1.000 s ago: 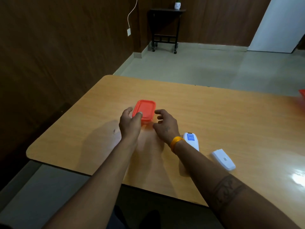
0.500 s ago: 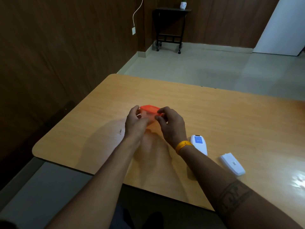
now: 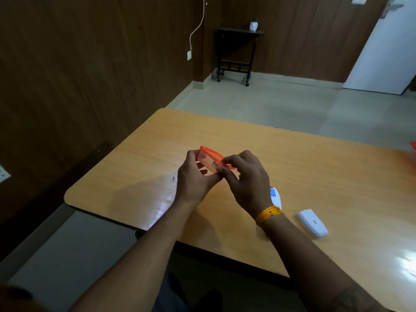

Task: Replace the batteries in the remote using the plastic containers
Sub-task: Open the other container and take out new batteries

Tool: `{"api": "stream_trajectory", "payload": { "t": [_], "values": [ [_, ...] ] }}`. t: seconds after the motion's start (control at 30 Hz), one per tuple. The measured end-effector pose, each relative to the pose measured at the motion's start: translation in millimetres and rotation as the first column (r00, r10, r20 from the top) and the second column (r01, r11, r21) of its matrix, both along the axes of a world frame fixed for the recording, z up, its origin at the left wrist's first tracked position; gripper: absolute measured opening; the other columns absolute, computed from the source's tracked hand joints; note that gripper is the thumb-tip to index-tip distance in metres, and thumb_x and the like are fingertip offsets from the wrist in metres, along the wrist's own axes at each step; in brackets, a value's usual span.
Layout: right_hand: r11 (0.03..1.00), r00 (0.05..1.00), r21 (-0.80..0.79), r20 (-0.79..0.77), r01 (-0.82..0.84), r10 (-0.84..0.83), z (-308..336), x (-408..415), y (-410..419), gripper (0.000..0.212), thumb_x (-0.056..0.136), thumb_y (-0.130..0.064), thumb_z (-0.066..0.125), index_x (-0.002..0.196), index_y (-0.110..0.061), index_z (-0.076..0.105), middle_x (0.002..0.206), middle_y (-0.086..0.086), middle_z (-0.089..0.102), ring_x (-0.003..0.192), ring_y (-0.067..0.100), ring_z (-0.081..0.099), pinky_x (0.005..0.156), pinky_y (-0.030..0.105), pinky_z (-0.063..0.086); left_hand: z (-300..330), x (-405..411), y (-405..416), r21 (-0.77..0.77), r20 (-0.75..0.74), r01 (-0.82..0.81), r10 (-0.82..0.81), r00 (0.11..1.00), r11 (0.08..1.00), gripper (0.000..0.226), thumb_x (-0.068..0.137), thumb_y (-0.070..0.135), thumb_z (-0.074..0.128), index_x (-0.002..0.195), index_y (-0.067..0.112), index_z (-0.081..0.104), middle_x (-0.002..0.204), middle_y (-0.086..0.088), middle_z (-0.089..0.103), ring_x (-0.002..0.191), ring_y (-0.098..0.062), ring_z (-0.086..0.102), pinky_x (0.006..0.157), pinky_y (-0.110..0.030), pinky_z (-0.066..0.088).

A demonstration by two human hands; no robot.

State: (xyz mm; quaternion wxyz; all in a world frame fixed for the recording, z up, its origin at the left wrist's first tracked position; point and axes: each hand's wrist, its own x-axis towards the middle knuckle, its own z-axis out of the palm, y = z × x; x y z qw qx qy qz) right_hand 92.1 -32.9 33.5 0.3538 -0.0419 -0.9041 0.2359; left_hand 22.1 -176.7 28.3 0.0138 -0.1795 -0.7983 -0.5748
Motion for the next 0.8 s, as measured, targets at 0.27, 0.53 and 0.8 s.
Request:
{"api": "stream_trajectory", "payload": {
  "t": [0.27, 0.53, 0.8],
  "values": [
    [0.985, 0.987, -0.074, -0.063, -0.153, 0.149, 15, 11, -27, 0.03, 0.104, -0.033, 0.059, 0.124, -0.016, 0.074, 0.111, 0.002, 0.079, 0.093, 0.024, 0.073, 0.078, 0.043, 0.06, 9, 14, -12, 0.046, 0.039, -0.061, 0.059, 0.997, 0.997, 0.066, 0.081, 0.038, 0.088, 0.138, 0.018, 0.059, 0.125, 0.002, 0.071, 0.113, -0.019, 0.068, 0.076, -0.012, 0.051],
    [0.975, 0.989, -0.167, -0.055, -0.144, 0.136, 11, 13, -41, 0.03, 0.103, -0.036, 0.054, 0.113, -0.018, 0.075, 0.092, -0.001, 0.078, 0.078, 0.022, 0.071, 0.069, 0.043, 0.058, 6, 15, -31, 0.047, 0.015, -0.032, 0.031, 0.999, 0.998, 0.061, 0.078, 0.035, 0.091, 0.131, 0.016, 0.067, 0.117, 0.0, 0.076, 0.106, -0.017, 0.073, 0.082, -0.018, 0.06],
    [0.971, 0.993, -0.211, -0.063, -0.108, 0.097, 12, 7, -42, 0.022, 0.106, -0.029, 0.058, 0.111, -0.019, 0.075, 0.09, -0.001, 0.078, 0.076, 0.019, 0.069, 0.067, 0.04, 0.059, -1, 14, -38, 0.052, -0.022, -0.006, 0.007, 1.0, 0.999, 0.07, 0.079, 0.028, 0.091, 0.14, 0.011, 0.061, 0.12, 0.004, 0.067, 0.103, -0.007, 0.064, 0.072, -0.002, 0.052]
  ]
}}
